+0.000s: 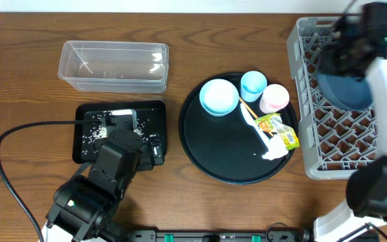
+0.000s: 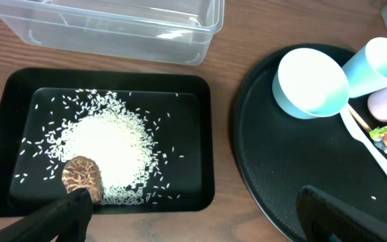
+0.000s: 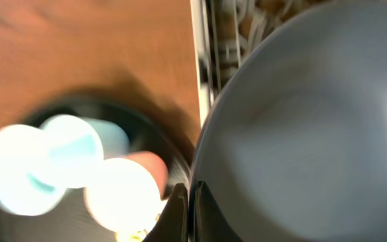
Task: Sort waste into correct bins and load items into the dishwasher rack
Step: 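Adjust the blue plate in the rack and withdraw the right gripper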
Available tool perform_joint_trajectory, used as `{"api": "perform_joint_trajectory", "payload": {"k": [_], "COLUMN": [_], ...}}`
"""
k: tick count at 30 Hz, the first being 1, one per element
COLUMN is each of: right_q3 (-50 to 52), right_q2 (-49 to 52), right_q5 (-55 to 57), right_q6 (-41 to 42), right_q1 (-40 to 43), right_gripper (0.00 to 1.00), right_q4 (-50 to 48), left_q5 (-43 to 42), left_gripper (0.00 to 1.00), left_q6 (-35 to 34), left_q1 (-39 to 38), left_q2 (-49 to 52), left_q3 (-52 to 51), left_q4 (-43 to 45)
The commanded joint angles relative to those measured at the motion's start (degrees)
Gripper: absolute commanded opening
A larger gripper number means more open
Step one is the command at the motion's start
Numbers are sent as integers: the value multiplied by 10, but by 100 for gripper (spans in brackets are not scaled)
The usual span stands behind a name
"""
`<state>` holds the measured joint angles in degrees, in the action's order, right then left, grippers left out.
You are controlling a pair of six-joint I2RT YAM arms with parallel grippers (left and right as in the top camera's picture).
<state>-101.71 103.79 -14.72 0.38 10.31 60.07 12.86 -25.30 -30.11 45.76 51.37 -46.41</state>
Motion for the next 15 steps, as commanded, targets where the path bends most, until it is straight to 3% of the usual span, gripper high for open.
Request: {"api": "perform_joint_trajectory", "payload": {"k": [1, 10, 14, 15], "right_q3": [-22, -22, -22, -22], "right_q2": [-22, -22, -22, -22], "right_q5": [-158, -382, -304, -254], "right_q6": [-18, -43, -54, -54], "right_q1": [51, 156, 169, 167], "right_gripper": [1, 1, 2, 12], "right_q4": [-3, -11, 14, 24], "left_q5": [9, 9, 9, 9], "left_gripper": [98, 98, 98, 98], "left_q6": [3, 3, 3, 3], "left_q1": [2, 2, 2, 2], "left_q2": [0, 0, 0, 0], "left_q3": [8, 8, 8, 8], "left_q4": [-1, -1, -1, -1]}}
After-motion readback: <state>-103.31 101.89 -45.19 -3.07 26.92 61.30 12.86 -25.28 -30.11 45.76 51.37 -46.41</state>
